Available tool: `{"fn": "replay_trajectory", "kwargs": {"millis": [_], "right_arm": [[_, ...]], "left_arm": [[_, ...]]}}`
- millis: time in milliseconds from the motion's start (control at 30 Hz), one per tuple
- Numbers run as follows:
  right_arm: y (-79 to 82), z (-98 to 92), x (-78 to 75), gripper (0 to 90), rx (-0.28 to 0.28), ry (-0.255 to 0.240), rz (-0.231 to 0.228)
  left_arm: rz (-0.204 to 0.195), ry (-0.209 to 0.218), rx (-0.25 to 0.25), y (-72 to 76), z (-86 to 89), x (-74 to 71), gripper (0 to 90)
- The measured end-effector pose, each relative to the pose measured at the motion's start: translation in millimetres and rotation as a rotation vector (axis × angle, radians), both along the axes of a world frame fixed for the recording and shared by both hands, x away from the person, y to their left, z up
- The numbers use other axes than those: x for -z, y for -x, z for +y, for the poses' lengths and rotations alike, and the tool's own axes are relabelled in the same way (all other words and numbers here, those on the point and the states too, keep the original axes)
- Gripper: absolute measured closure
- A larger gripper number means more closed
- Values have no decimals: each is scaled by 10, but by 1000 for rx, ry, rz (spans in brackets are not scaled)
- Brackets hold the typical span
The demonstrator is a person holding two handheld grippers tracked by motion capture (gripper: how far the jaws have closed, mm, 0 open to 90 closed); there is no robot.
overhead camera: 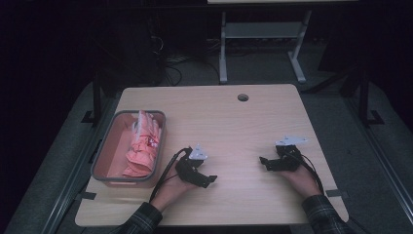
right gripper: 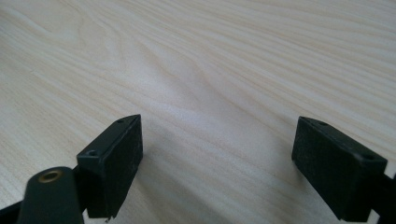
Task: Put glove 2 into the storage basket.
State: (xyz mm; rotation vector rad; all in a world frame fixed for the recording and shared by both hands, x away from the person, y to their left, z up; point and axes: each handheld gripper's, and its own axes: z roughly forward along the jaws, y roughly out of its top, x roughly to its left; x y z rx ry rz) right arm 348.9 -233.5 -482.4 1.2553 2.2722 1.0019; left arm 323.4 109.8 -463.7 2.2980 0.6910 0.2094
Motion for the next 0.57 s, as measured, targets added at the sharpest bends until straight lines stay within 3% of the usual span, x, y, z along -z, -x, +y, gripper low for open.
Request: {"fn": "replay_trajectory", "kwargs": {"millis": [233, 367, 400, 567], "right_arm": [[0, 1, 0, 157, 0, 0, 1], [1, 1, -1, 157, 1, -1, 3], [1, 1, -1, 157, 0, -1, 3], [1, 2, -1, 156, -2, -1, 2]], "left_arm": [[1, -8, -8, 12, 18, 70, 156], [-17, -1, -7, 30, 19, 93, 143], [-42, 2, -5, 58, 7, 115, 141], [-49, 16, 2, 60, 17, 132, 127]]}}
